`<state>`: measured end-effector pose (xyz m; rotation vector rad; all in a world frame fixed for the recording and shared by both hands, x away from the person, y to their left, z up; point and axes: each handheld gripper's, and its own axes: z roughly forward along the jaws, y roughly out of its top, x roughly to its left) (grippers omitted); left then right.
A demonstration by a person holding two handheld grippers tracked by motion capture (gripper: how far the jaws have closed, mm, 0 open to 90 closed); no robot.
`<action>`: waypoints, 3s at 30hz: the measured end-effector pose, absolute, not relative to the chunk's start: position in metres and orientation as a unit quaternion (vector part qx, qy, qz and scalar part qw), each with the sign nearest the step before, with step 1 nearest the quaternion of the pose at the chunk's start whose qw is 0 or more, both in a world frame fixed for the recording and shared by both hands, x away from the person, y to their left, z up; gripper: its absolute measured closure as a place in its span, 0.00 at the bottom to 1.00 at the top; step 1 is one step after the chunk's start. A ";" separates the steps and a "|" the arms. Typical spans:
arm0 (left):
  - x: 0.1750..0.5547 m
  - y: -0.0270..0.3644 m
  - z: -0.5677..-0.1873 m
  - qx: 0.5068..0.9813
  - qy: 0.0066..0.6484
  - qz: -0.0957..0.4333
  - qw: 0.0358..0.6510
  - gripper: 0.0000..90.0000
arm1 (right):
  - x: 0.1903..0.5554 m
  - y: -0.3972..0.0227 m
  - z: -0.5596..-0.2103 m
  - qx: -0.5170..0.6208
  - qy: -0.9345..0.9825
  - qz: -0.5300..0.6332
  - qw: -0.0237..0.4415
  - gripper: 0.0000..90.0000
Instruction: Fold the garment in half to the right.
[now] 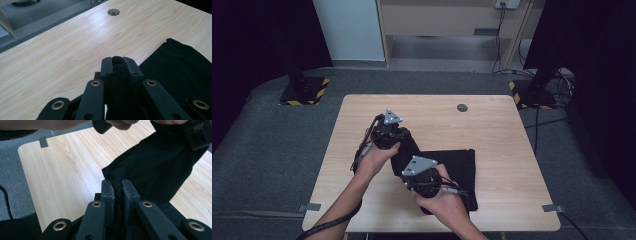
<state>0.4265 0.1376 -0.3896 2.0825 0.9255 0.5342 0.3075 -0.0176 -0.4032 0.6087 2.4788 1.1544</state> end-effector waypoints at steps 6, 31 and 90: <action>0.426 0.128 -0.389 0.822 0.353 0.209 0.395 0.89 | 0.304 -0.023 -0.404 0.218 0.870 0.406 0.172 0.91; 0.438 0.110 -0.402 0.814 0.335 0.184 0.438 0.90 | 0.305 -0.052 -0.406 0.238 0.867 0.396 0.186 0.91; 0.449 0.060 -0.427 0.827 0.297 0.167 0.447 0.90 | 0.306 -0.094 -0.427 0.273 0.856 0.399 0.182 0.91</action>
